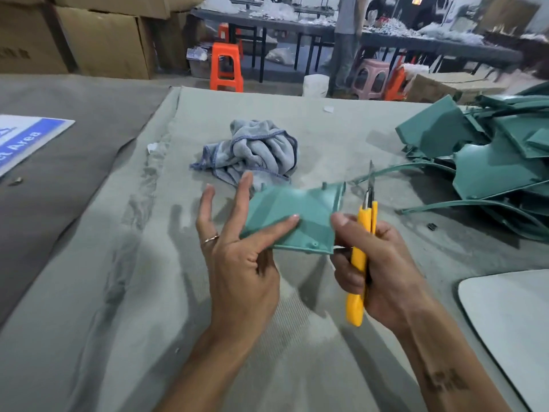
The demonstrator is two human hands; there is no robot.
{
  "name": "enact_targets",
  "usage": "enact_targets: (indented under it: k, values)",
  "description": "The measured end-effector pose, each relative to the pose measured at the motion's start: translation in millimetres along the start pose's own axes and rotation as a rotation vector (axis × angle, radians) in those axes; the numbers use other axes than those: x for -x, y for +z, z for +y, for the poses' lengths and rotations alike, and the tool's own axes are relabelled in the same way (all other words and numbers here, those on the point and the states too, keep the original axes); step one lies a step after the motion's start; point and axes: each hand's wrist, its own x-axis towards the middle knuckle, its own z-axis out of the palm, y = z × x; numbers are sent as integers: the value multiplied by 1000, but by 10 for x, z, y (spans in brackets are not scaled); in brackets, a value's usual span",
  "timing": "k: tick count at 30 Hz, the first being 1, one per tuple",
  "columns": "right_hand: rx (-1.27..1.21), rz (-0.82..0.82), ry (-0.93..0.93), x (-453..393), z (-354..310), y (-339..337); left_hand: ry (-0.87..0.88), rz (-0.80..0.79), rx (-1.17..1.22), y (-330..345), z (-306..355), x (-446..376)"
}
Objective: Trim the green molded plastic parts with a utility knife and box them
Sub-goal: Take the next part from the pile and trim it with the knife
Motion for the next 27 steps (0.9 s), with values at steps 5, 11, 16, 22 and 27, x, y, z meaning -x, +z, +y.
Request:
enact_targets:
  k: [5,11,16,22,27]
  values:
    - [-35,222,-113,-44,149,104,-315,-14,190,48,116,69]
    - [134,123,-187,-39,310,179,-811,18,978,92,234,-6]
    - [401,-19,-249,-2,273,85,-1129,184,1134,-48,81,-146]
    - [771,-84,-464,18,244,16,-1040,323,1068,-99,60,-238]
    - [805,-185,-454,13,274,68,-1016,274,1070,-76,128,-184]
